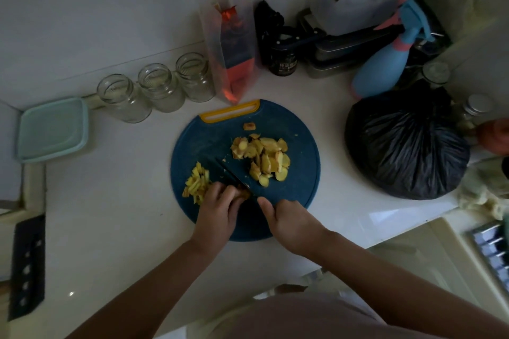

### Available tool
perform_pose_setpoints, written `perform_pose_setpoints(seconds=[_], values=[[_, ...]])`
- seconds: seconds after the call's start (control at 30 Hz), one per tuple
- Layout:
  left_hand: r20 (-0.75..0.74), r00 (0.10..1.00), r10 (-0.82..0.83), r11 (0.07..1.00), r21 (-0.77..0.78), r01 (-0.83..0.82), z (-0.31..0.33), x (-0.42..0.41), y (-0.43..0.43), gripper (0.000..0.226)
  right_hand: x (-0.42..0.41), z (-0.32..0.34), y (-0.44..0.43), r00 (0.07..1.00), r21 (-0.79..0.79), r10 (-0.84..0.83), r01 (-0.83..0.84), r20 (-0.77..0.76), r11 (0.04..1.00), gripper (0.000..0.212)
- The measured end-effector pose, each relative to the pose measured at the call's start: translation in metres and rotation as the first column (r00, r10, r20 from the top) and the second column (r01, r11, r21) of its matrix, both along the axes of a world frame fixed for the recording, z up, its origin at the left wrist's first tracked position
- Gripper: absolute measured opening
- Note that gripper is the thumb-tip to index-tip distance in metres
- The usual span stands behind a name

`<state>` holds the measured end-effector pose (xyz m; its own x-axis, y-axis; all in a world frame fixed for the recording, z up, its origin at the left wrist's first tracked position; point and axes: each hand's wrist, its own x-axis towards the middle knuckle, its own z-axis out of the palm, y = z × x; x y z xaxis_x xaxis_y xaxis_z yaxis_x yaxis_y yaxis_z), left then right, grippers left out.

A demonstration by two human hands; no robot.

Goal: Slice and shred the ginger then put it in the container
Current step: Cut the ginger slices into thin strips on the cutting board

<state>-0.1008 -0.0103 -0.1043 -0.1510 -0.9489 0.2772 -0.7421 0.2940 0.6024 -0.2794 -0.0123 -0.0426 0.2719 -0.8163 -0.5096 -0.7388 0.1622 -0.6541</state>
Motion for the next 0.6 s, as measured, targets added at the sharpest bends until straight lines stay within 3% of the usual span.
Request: perform_pose_setpoints(seconds=[0.4, 0.6], values=[[-0.057, 0.998, 0.023, 1.000, -0.020, -0.024, -0.005, -0.002, 0.005, 0.008, 0.022, 0.000, -0.018, 0.998, 0.024, 0.020, -0.019, -0.052, 1.000, 0.059], [-0.044, 0.998, 0.051, 0.997, -0.062, -0.054, -0.007, -0.005, 0.007, 0.017, 0.020, 0.002, -0.022, 0.999, 0.030, -0.053, 0.053, -0.005, 0.998, 0.055]])
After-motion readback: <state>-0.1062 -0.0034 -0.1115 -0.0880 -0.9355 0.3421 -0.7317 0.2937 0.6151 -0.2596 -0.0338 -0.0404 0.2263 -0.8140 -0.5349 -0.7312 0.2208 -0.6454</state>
